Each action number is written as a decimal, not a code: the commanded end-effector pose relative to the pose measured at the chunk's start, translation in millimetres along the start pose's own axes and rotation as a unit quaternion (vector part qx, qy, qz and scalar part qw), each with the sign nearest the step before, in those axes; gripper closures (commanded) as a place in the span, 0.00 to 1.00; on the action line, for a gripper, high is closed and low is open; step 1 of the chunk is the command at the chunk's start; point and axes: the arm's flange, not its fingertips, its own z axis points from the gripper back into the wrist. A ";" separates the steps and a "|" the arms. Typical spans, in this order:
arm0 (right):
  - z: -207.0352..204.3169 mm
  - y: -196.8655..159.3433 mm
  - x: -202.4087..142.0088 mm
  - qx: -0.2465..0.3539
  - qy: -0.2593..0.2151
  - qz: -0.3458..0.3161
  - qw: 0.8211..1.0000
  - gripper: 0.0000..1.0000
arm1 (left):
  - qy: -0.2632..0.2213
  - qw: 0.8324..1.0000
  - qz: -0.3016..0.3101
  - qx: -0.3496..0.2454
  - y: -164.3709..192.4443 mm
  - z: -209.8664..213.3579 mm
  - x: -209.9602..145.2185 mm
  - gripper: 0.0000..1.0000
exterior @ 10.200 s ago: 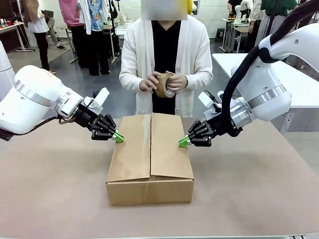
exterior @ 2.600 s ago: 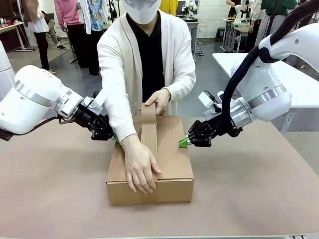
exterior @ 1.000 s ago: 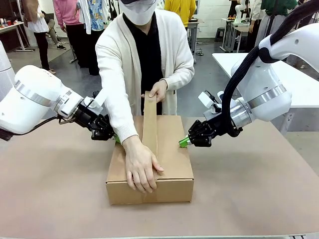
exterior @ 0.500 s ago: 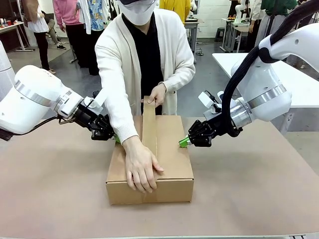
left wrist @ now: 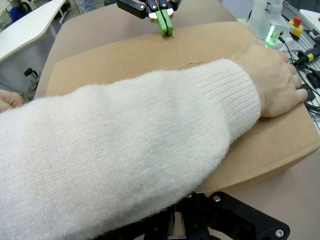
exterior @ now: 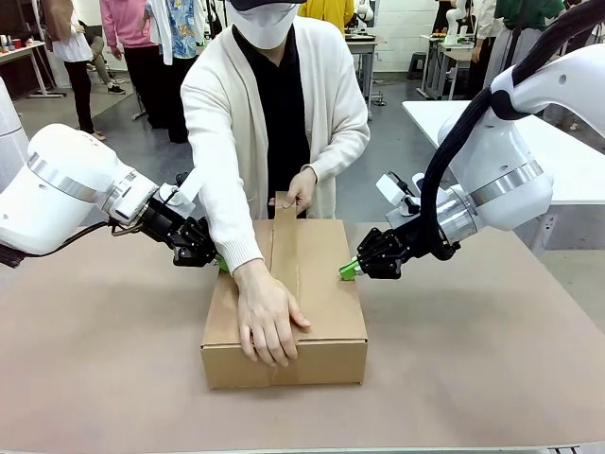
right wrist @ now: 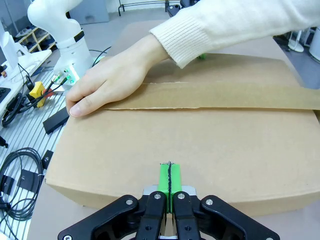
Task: Wrap the clocks to prevent damage.
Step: After the human seals the box with tape, release both hands from the side flaps of the Package Box.
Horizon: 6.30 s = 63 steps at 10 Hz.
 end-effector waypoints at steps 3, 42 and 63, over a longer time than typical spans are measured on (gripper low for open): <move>-1.7 -0.1 -2.4 0.000 0.003 -0.002 1.000 0.99 | 0.003 1.000 -0.005 -0.002 -0.2 -4.3 -3.0 1.00; 37.4 16.2 71.4 -0.003 0.070 -0.032 0.997 0.99 | 0.034 0.997 0.065 -0.024 7.4 55.5 53.0 1.00; 164.8 114.2 267.1 -0.128 0.110 -0.017 0.985 0.99 | 0.144 0.988 0.051 0.036 -20.3 206.3 204.9 1.00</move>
